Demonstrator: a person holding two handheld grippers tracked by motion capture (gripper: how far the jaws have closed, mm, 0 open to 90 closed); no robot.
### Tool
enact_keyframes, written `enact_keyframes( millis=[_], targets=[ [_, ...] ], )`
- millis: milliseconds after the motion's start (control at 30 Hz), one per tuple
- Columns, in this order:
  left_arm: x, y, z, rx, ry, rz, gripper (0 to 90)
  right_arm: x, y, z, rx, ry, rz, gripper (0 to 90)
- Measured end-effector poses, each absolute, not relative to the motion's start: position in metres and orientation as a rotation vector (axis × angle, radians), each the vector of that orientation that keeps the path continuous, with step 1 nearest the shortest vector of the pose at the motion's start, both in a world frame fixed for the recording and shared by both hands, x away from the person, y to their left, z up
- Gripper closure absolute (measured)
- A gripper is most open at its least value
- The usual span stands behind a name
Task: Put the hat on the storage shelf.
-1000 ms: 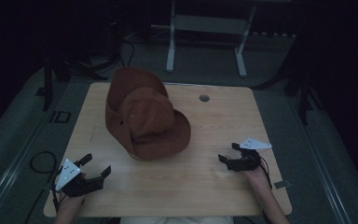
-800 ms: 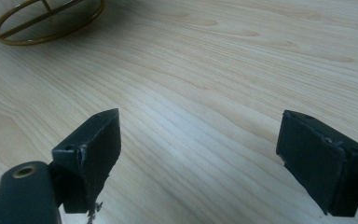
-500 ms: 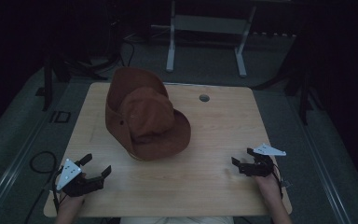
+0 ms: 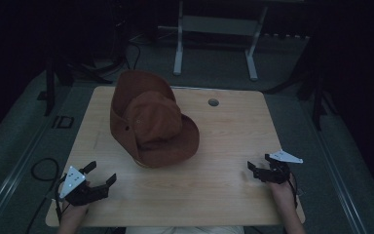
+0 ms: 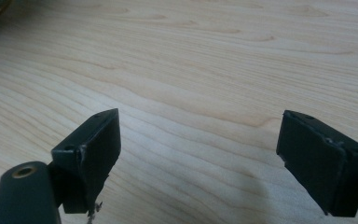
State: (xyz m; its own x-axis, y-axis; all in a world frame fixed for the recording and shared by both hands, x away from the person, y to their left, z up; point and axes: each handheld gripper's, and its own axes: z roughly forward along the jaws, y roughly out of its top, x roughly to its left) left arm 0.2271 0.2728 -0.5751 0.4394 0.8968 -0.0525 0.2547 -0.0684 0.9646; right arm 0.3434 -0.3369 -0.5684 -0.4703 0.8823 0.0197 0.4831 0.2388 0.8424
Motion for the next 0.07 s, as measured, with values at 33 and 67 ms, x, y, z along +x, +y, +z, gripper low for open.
enact_keyframes(
  millis=[33,67],
  targets=[
    [0.2269,0.2728,-0.5752,1.590,1.035,0.729,10.3,0.3435,-0.3368,-0.5684,1.246,2.051,1.138,13.5],
    [0.2267,0.2728,-0.5753,1.589,1.035,0.726,10.3,0.3435,-0.3368,-0.5682,1.248,2.049,1.139,13.5]
  ],
)
